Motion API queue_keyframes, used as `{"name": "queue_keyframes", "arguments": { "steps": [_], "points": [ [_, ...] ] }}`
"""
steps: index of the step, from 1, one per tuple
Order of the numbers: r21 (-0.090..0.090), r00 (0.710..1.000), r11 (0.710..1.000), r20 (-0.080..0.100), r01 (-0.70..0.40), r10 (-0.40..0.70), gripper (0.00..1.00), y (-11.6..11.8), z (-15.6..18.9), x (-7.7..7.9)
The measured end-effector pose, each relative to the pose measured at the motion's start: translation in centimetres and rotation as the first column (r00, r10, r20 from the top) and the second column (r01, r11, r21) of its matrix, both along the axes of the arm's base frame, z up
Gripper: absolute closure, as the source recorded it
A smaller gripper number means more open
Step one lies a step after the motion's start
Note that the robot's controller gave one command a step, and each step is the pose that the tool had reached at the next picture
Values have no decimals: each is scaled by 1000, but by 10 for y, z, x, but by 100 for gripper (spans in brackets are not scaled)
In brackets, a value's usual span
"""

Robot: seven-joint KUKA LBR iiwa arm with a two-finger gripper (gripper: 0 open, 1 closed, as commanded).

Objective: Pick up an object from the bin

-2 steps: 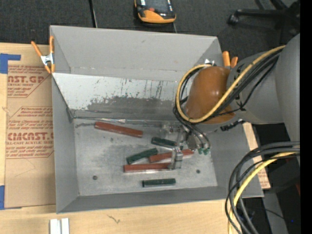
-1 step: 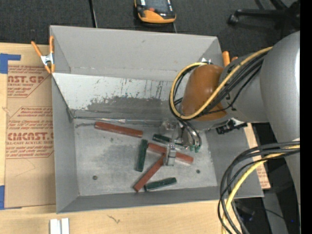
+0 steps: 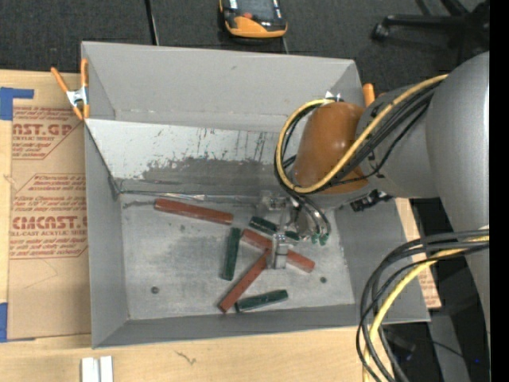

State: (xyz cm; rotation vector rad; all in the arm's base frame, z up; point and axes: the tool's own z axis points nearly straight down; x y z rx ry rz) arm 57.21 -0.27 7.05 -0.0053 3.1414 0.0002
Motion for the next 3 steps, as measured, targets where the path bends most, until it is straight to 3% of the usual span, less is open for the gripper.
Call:
{"name": "queue_keyframes", "arguments": {
  "steps": [1, 2, 3],
  "points": [
    [1, 999, 999, 1, 37, -37, 0, -1, 0, -2],
    [1, 1000, 1000, -2, -1, 1, 100, 1, 3, 1],
    [1, 1000, 1000, -2, -1, 1, 100, 1, 3, 1]
  ]
}}
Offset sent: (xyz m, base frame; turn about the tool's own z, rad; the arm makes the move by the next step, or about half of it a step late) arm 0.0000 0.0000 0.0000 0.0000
